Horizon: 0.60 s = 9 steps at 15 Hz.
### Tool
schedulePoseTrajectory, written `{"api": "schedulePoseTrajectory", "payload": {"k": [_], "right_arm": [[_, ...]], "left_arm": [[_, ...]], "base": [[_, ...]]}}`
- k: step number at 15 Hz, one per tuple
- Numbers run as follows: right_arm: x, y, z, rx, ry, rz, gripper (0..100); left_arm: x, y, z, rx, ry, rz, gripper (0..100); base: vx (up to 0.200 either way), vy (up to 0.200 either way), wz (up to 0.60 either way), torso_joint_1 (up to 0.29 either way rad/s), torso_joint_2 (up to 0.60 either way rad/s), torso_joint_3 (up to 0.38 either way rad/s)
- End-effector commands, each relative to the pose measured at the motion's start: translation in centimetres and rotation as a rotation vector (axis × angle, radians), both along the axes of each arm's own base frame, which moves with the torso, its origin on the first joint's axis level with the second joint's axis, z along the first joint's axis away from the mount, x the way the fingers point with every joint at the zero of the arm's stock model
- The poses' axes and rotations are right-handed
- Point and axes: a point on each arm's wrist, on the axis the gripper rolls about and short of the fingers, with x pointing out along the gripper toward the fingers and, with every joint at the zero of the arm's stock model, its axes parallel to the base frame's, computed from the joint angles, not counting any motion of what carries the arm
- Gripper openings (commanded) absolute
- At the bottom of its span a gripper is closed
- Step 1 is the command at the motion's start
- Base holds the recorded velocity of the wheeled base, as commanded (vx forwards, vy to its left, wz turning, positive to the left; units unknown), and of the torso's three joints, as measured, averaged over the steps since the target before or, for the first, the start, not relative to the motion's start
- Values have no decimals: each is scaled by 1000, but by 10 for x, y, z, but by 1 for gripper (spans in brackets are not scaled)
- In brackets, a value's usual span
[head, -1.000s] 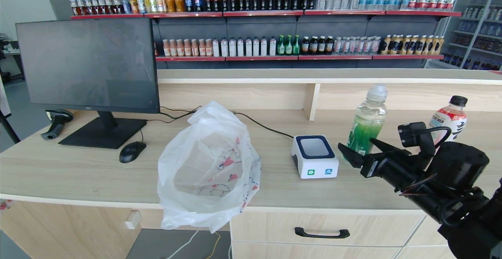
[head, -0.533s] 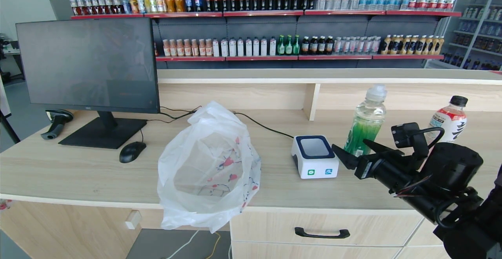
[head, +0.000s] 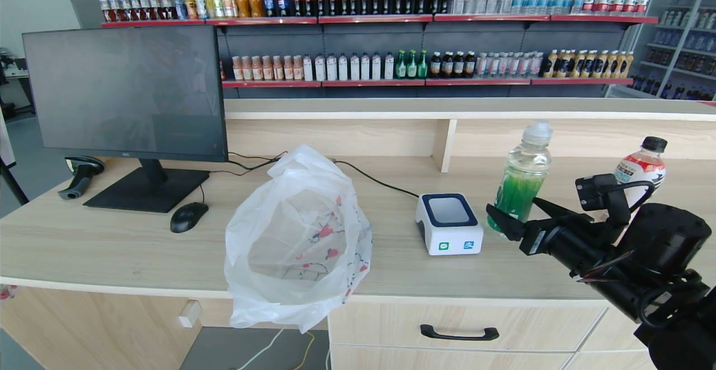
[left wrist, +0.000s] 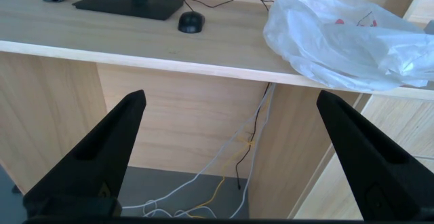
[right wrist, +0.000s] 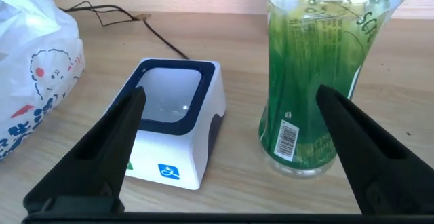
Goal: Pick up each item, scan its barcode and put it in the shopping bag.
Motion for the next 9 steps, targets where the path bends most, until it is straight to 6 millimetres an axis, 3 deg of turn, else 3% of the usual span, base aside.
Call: {"api": "schedulePoseTrajectory", "payload": {"k": [1,9], "right_arm": [[-2,-18,2,-12,-3,-62,100],[19,-15,4,1,-44,-61,100]], "left_arm": [[0,0,0,0,-1,0,100],[0,0,0,0,-1,0,100]], "base": [[0,0,0,0,0,0],[0,0,0,0,0,0]]}}
